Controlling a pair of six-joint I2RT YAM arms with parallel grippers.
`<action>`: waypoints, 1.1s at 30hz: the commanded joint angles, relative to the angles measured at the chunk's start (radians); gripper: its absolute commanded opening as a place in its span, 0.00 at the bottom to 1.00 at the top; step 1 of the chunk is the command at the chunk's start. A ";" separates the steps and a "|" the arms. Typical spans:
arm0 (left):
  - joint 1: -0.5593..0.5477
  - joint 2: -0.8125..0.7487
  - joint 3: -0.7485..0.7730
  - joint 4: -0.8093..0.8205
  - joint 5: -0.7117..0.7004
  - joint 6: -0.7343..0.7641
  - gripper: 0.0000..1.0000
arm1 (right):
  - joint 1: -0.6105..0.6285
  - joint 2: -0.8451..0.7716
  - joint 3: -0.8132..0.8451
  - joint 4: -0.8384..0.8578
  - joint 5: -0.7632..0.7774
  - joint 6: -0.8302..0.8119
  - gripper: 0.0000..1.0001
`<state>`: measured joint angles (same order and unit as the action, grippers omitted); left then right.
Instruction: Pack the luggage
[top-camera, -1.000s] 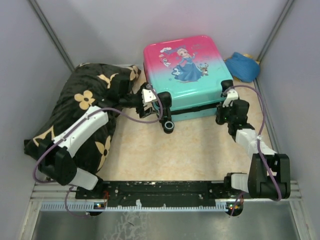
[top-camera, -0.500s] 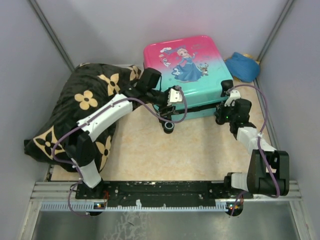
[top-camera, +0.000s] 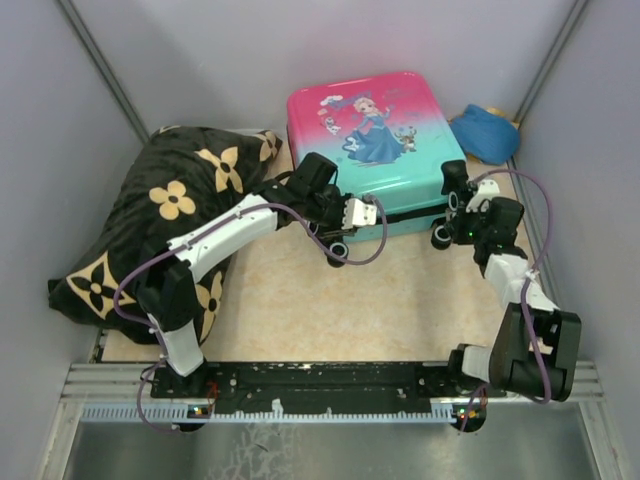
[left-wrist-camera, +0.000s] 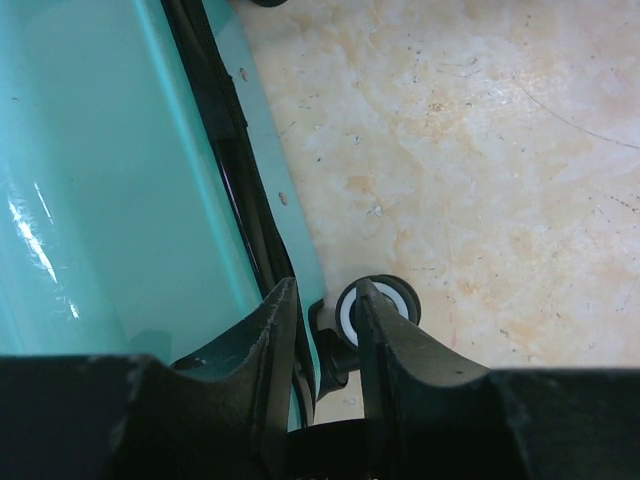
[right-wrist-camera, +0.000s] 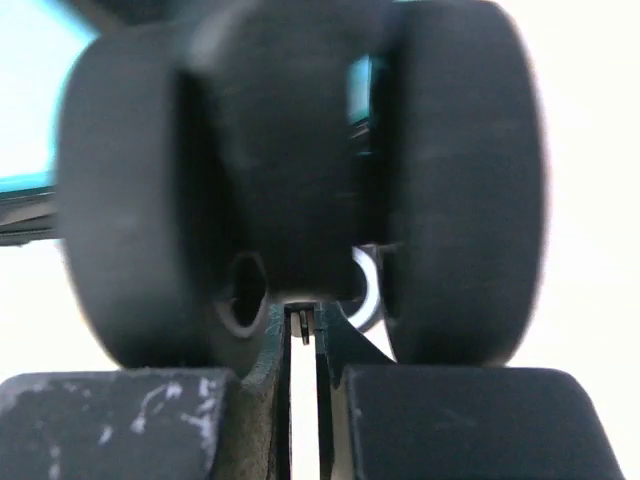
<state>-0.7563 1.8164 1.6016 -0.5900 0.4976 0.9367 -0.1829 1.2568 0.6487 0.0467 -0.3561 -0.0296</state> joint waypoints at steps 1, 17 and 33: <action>0.077 -0.035 -0.055 -0.128 -0.123 0.084 0.35 | -0.110 0.000 0.074 0.030 0.100 -0.072 0.00; 0.160 -0.042 -0.092 -0.153 -0.115 0.135 0.30 | -0.204 0.358 0.422 0.093 -0.142 -0.121 0.00; 0.178 -0.011 -0.129 -0.179 -0.176 0.128 0.23 | -0.302 0.626 0.749 -0.062 -0.391 -0.297 0.00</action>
<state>-0.6827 1.7653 1.5230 -0.5865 0.5312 1.0718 -0.4583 1.8309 1.2789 -0.2436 -0.9108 -0.3634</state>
